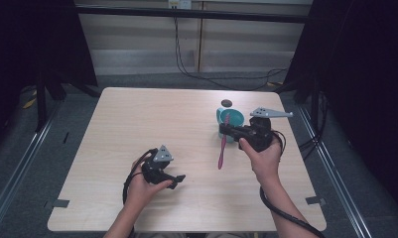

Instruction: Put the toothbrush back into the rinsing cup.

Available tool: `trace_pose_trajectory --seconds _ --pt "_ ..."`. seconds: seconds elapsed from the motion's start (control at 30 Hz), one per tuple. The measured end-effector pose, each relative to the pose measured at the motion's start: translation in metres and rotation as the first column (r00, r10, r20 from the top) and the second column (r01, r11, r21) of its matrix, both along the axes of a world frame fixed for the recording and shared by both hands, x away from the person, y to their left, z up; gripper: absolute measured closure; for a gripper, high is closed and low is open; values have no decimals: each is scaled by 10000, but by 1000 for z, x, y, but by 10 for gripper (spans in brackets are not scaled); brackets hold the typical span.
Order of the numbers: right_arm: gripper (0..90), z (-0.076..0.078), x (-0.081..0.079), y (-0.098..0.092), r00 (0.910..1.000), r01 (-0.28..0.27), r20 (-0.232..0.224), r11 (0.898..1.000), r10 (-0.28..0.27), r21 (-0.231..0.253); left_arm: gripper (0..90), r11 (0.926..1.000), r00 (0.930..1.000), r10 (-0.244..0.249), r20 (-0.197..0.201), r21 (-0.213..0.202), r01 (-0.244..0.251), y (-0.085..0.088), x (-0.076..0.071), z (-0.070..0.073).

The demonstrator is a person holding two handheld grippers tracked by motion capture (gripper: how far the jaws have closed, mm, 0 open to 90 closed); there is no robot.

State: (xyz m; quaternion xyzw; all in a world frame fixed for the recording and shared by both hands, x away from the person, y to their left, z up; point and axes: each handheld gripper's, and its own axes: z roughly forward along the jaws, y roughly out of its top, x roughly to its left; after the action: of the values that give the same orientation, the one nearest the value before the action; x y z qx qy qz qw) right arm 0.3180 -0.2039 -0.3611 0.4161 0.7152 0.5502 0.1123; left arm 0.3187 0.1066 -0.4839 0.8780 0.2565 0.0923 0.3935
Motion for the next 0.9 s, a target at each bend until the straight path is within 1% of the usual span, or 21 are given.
trace_pose_trajectory --seconds 0.1,0.23,0.3,0.33,0.5,0.57,0.6,0.7,0.73,0.83,0.9 --pt "861 1 1 -4 10000 62 21 10000 -62 -21 169 9999 10000 -51 19 138 51 1 0 -2" --pt "861 3 1 -7 9999 89 107 10000 -89 -43 169 9999 10000 -12 -23 167 13 2 0 -5" --pt "861 4 2 -9 9998 133 156 9999 -132 -32 170 9996 10000 -42 19 286 41 2 0 -7" --pt "861 4 2 -10 9998 140 134 9999 -140 8 170 9997 10000 1 30 235 -2 2 0 -8" --pt "860 7 3 -12 9996 173 212 9998 -172 -42 170 9993 10000 13 -18 363 -12 4 1 -12" --pt "861 7 4 -13 9996 155 225 9999 -154 -48 170 9990 10000 93 -7 433 -92 4 1 -14" --pt "861 6 4 -13 9996 177 222 9998 -176 -59 170 9992 9999 143 -6 375 -143 4 1 -15" --pt "861 5 5 -13 9997 153 211 9999 -152 -45 170 9990 10000 32 14 457 -32 3 0 -18" --pt "860 5 6 -13 9996 131 233 9999 -129 -50 170 9985 10000 12 7 544 -12 3 0 -18" --pt "860 7 8 -13 9995 170 268 9998 -169 -36 170 9989 10000 -9 -32 466 11 4 -1 -20" --pt "861 9 9 -12 9994 164 293 9999 -162 -54 170 9988 10000 3 -12 493 -2 4 -1 -21"
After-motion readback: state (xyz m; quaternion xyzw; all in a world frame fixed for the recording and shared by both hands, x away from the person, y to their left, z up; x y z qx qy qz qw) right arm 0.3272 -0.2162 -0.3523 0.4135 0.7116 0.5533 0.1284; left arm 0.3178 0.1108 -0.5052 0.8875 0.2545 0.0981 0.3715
